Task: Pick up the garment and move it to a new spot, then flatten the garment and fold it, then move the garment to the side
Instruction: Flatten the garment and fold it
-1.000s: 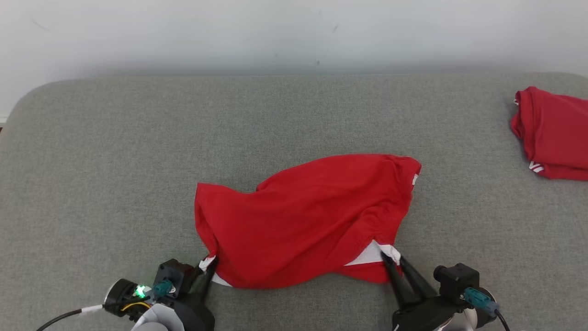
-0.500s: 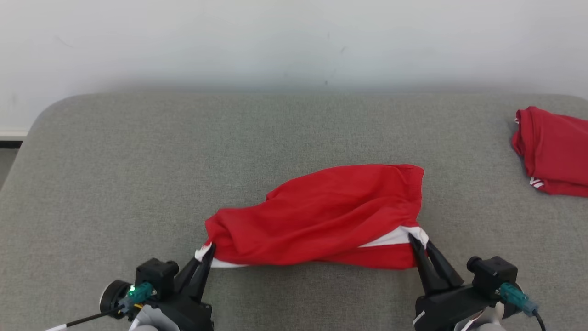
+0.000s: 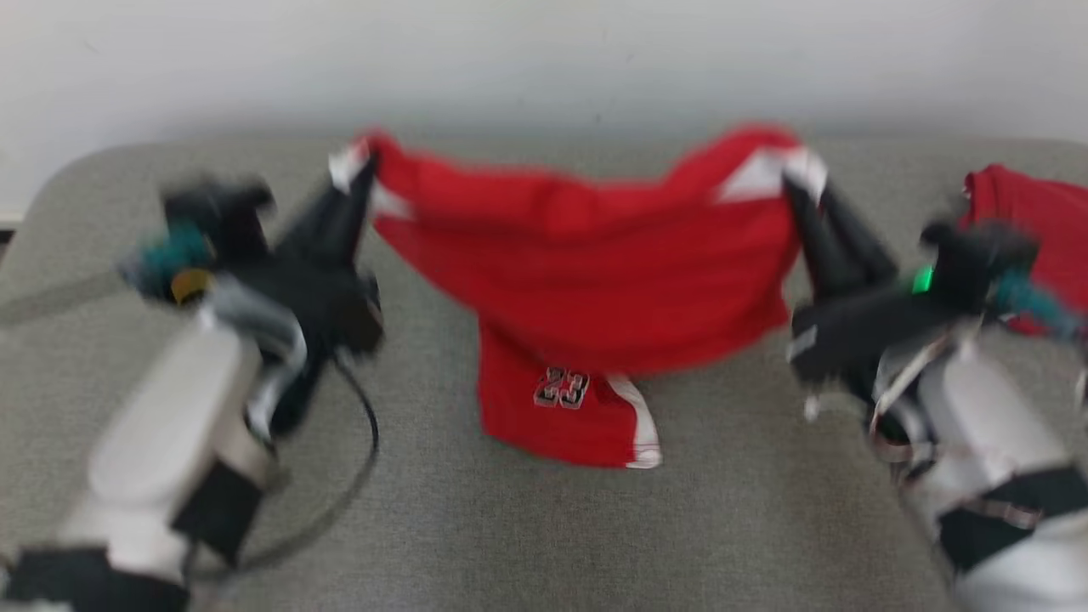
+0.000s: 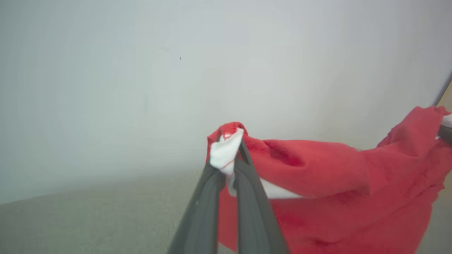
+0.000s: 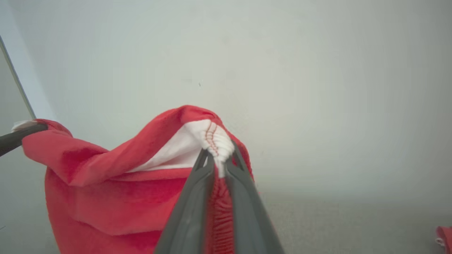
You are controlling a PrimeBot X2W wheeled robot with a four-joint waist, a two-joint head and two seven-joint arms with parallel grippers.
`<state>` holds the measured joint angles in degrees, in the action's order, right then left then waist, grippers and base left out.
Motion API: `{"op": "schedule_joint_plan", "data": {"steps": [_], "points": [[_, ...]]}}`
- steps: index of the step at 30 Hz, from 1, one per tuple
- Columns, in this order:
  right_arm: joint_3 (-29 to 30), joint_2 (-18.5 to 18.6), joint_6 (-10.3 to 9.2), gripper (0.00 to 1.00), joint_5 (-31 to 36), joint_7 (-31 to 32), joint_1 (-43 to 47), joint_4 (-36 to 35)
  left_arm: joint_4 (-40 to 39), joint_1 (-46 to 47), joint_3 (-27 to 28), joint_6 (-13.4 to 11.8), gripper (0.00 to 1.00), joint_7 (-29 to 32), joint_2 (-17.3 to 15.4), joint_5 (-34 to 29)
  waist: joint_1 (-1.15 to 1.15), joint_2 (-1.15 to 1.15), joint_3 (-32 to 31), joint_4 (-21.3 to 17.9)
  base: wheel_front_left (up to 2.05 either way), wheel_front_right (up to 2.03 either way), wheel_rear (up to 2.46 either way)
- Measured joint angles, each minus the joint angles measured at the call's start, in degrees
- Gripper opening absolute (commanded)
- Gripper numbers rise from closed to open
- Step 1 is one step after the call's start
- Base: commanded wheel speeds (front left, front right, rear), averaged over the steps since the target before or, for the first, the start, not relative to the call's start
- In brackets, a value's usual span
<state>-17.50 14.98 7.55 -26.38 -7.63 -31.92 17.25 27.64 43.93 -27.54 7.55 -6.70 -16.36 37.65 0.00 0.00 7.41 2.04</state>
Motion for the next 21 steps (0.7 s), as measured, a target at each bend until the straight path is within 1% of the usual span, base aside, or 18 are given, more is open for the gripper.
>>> {"op": "schedule_joint_plan", "data": {"steps": [4,7,9,13,16,21], "points": [[-0.2,1.3,0.00,0.00,-3.1,2.9,-12.8,2.0,2.9,13.8,2.1,0.0,0.00,4.8,-0.3,3.9,-0.01,0.00,3.9,-0.6,0.00,0.00,0.00],[0.6,1.0,0.00,0.00,-7.4,5.7,-22.9,4.7,6.0,24.4,3.4,-0.1,0.00,7.4,-0.2,4.2,-0.02,-0.01,7.3,-1.1,0.00,0.00,0.00],[0.6,1.2,0.00,0.00,-8.7,7.5,-29.8,6.6,8.5,31.1,4.1,-0.5,0.00,8.7,0.4,4.2,-0.02,-0.01,9.7,-1.5,0.00,0.00,0.00],[0.5,1.0,0.00,0.00,-10.1,9.7,-42.6,11.5,14.0,43.9,6.4,-2.5,0.00,8.8,1.7,4.7,-0.02,-0.01,14.6,-2.1,0.00,0.00,0.00],[0.0,0.7,0.00,0.00,-10.3,10.2,-52.1,15.4,17.5,52.1,7.7,-3.4,0.00,7.6,2.7,4.6,-0.03,-0.01,18.1,-2.6,0.00,0.00,0.00],[-2.1,0.3,0.00,0.00,-8.9,9.2,-63.2,22.1,22.8,61.2,7.7,-3.5,0.00,5.5,4.1,3.8,-0.02,-0.01,23.3,-3.1,0.00,0.00,0.00]]}}
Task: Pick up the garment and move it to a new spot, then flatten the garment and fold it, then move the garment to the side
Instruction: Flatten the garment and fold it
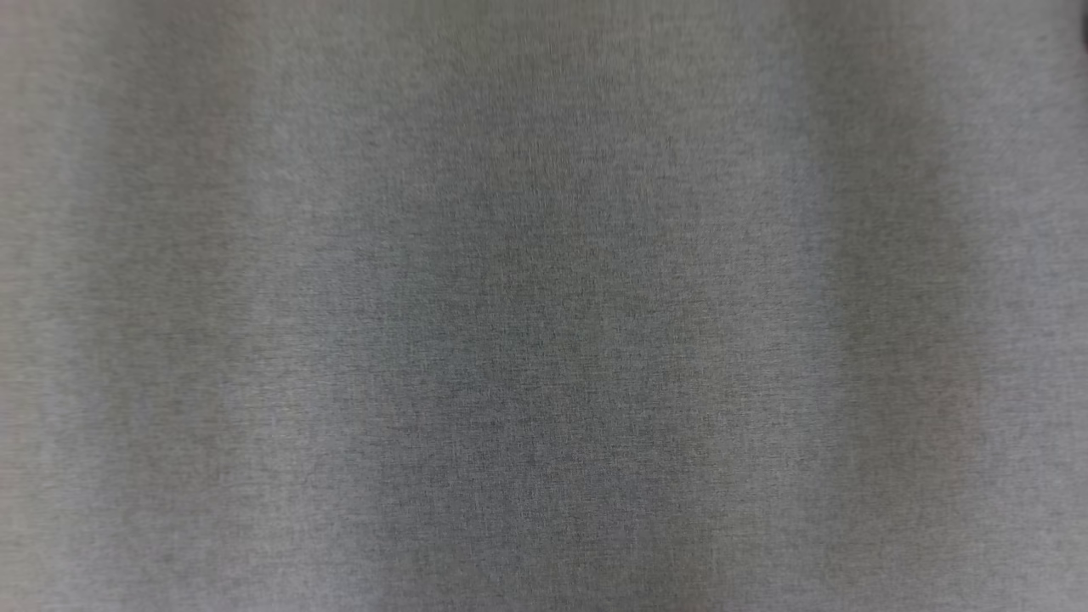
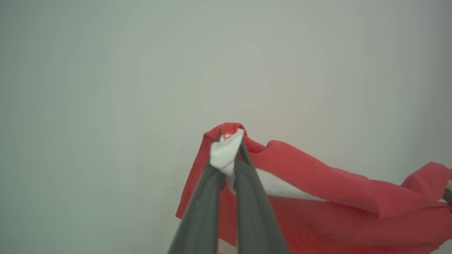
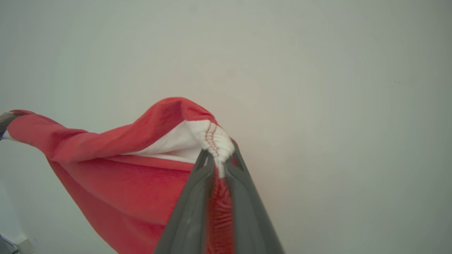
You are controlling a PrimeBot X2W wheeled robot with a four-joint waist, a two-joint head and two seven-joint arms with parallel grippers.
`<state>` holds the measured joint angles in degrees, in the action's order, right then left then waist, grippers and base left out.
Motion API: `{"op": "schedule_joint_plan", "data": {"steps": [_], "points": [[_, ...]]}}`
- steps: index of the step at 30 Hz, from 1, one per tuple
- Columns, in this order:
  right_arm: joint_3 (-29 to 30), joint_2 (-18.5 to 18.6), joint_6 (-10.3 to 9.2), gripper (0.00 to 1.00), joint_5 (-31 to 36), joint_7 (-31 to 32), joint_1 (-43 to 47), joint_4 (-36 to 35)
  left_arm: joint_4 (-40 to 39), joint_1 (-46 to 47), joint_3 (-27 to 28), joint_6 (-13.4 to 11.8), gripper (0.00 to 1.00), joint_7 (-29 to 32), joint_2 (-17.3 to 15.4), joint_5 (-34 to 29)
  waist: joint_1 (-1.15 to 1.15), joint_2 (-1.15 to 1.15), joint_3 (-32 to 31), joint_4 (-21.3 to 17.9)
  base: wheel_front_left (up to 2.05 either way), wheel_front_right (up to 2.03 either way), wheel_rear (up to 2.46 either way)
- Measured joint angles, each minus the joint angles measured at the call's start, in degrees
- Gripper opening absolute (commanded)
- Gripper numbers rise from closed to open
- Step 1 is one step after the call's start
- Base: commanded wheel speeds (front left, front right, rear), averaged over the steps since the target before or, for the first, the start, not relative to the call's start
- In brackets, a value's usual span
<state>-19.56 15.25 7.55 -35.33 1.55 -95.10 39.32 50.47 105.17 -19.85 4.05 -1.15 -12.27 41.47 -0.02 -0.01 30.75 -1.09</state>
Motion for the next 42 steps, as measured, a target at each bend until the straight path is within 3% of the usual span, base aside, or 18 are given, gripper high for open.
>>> {"op": "schedule_joint_plan", "data": {"steps": [9,18,25,30,33,42], "points": [[-5.4,0.0,0.00,0.00,0.0,-4.4,-4.7,7.8,8.1,1.5,0.2,2.0,0.00,-4.4,1.9,1.3,0.01,0.00,5.8,-0.6,0.00,0.00,0.00],[-13.9,2.1,0.00,0.00,-5.4,-11.5,8.8,6.7,8.2,-13.7,-3.1,3.3,0.00,-11.5,2.8,2.1,0.03,0.01,3.6,-1.2,0.00,0.00,0.00],[-18.0,5.0,0.00,0.00,-9.9,-15.0,26.7,1.3,-0.3,-33.3,-1.9,3.5,0.00,-13.7,2.3,5.1,0.03,0.01,-1.9,-1.6,0.00,0.00,0.00],[-18.2,6.4,0.00,0.00,-11.6,-16.0,39.6,-4.1,-11.3,-50.3,3.3,1.1,0.00,-13.8,2.7,5.2,0.04,0.02,-6.5,-1.9,0.00,0.00,0.00],[-17.0,7.1,0.01,0.00,-11.9,-16.3,47.1,-7.4,-17.3,-61.3,5.6,-0.3,0.00,-13.8,4.3,5.5,0.04,0.02,-9.2,-2.1,0.00,0.00,0.00],[-10.1,7.0,0.07,0.00,-11.3,-16.4,70.9,-15.5,-28.5,-85.1,5.8,-2.7,0.00,-13.8,6.0,3.1,0.04,0.03,-17.0,-1.7,0.00,0.00,0.00]]}}
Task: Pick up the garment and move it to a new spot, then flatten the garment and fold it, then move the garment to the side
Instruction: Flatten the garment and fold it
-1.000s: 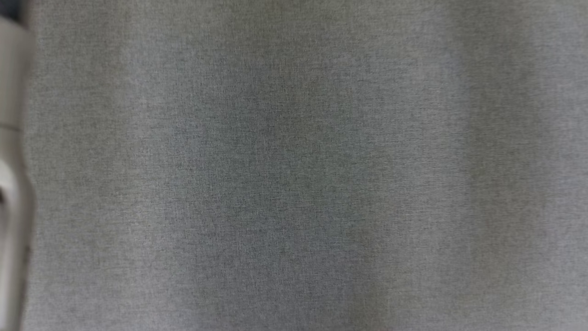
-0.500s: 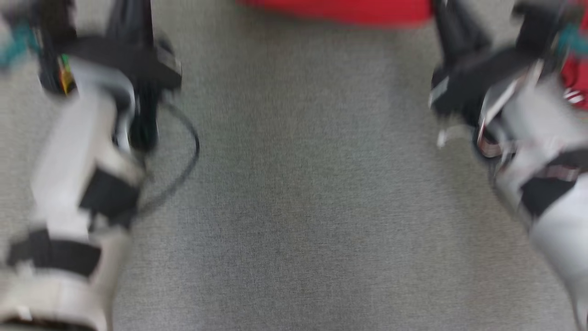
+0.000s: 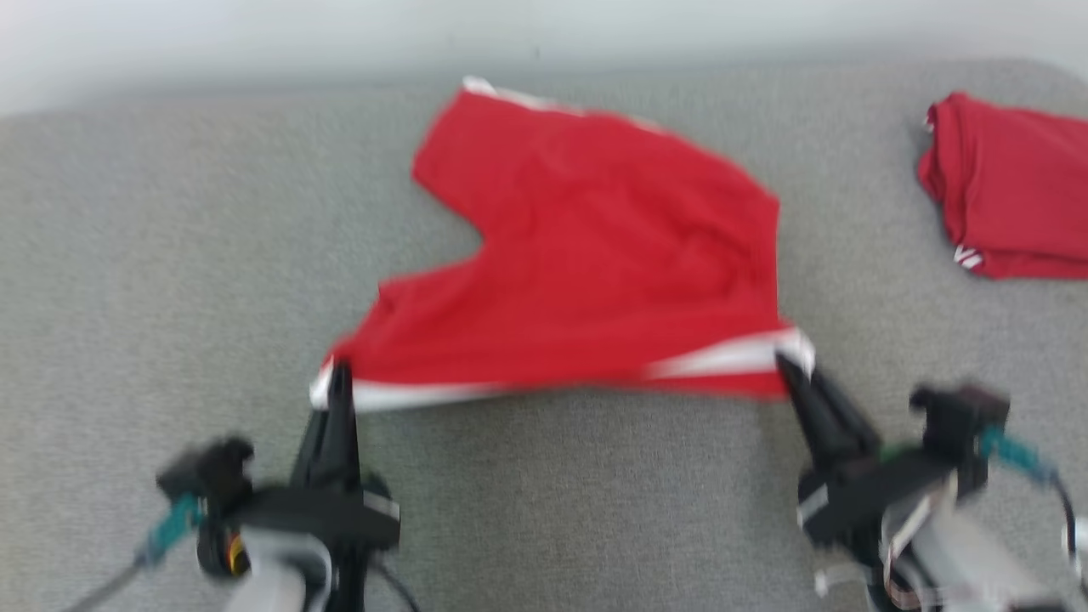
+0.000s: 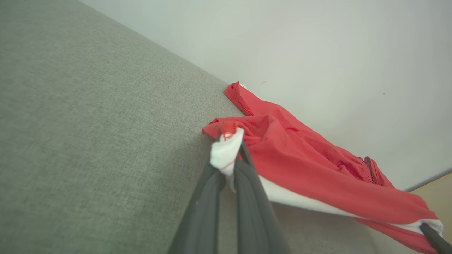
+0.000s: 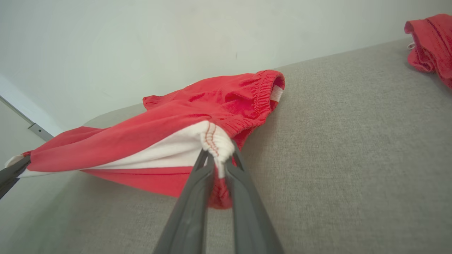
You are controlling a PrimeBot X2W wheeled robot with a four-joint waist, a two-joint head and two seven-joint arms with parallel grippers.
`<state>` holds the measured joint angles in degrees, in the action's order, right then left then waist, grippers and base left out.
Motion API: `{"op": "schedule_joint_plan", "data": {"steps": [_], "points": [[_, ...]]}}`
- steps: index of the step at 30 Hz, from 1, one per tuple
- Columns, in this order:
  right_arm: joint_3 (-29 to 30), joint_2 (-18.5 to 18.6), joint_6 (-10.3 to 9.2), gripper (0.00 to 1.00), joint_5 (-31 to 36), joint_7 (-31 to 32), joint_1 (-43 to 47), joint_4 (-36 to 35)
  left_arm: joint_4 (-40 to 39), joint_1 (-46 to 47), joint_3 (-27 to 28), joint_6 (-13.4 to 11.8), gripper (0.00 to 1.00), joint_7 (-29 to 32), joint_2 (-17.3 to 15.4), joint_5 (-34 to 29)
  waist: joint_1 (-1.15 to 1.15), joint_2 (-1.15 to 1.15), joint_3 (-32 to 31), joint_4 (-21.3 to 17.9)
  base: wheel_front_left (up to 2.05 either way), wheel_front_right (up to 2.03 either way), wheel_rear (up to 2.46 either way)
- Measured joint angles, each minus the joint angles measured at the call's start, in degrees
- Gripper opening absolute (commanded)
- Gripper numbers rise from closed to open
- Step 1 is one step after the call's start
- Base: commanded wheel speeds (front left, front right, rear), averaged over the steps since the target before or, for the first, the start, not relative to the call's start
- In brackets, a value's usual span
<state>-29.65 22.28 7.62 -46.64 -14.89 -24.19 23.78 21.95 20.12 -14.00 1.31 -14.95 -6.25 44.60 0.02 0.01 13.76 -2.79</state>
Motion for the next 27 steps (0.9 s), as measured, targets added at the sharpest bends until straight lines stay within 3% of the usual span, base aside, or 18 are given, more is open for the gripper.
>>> {"op": "schedule_joint_plan", "data": {"steps": [10,17,22,27], "points": [[7.9,-2.9,0.10,0.00,6.1,3.2,20.2,-10.0,-7.7,-14.5,2.3,-1.9,0.00,0.1,1.5,0.4,0.00,0.00,-6.6,1.8,0.00,0.00,0.00],[13.9,-8.7,0.09,0.00,11.1,10.6,34.8,-20.3,-10.1,-20.8,2.5,-3.3,0.00,0.1,1.3,0.3,-0.01,0.00,-9.8,4.1,0.00,0.00,0.00],[16.1,-11.9,0.02,0.00,13.6,13.5,37.4,-24.2,-10.7,-21.2,2.5,-3.4,0.00,0.1,0.6,-0.3,-0.01,-0.01,-10.6,4.6,0.00,0.00,0.00],[16.2,-12.6,-0.01,0.00,15.3,15.3,35.2,-26.8,-11.4,-16.1,1.7,-3.3,0.00,2.4,-2.0,-2.4,-0.02,-0.01,-9.9,3.7,0.00,0.00,0.00]]}}
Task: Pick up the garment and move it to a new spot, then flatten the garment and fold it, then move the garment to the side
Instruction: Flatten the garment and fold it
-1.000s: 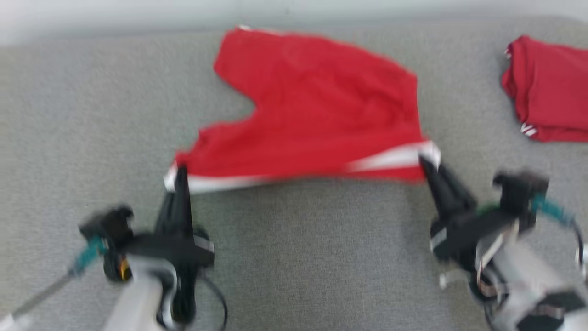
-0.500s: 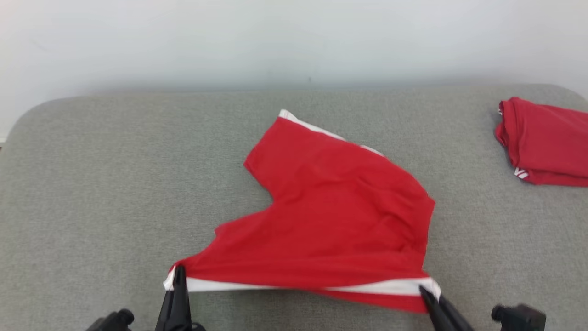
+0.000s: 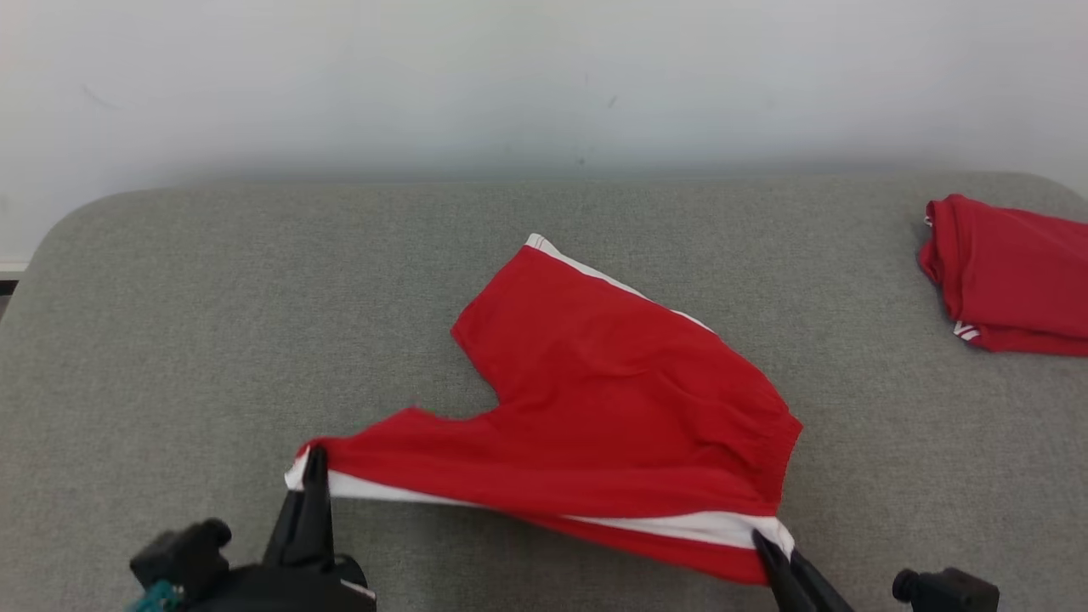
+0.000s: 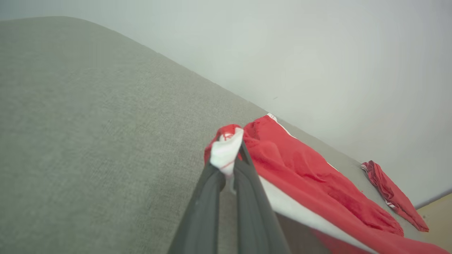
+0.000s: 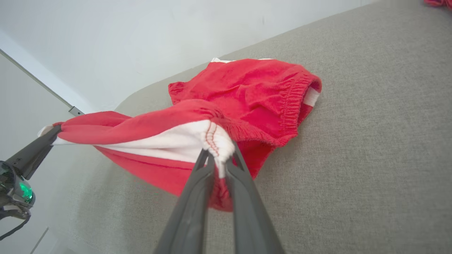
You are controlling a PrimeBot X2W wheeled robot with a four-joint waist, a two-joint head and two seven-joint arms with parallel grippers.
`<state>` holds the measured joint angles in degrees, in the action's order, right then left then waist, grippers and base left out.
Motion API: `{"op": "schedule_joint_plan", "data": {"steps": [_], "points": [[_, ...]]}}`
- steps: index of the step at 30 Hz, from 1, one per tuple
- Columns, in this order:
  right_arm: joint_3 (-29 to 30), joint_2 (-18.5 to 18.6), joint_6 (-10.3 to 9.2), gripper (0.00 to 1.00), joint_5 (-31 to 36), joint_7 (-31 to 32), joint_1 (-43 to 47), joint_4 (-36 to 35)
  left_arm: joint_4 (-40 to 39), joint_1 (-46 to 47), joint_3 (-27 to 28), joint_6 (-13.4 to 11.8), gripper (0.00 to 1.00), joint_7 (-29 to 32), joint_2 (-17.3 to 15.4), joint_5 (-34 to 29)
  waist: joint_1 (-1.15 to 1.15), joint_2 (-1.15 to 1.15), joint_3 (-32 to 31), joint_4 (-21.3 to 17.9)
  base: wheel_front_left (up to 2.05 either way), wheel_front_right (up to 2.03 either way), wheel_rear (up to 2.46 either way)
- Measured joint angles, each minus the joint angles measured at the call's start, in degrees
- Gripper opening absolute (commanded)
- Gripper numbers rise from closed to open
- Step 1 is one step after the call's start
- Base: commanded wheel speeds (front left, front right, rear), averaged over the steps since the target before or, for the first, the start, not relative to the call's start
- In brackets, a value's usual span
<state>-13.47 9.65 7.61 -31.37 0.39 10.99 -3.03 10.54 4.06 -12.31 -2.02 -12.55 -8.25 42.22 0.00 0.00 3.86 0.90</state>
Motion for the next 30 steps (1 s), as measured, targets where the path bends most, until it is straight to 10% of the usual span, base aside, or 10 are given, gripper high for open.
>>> {"op": "schedule_joint_plan", "data": {"steps": [30], "points": [[-9.3,-4.6,-0.03,0.00,-1.7,-10.5,-37.2,24.3,35.5,50.2,-8.4,7.5,0.00,17.2,-9.8,-8.5,-0.02,-0.01,15.3,-15.8,0.00,0.00,0.00]]}}
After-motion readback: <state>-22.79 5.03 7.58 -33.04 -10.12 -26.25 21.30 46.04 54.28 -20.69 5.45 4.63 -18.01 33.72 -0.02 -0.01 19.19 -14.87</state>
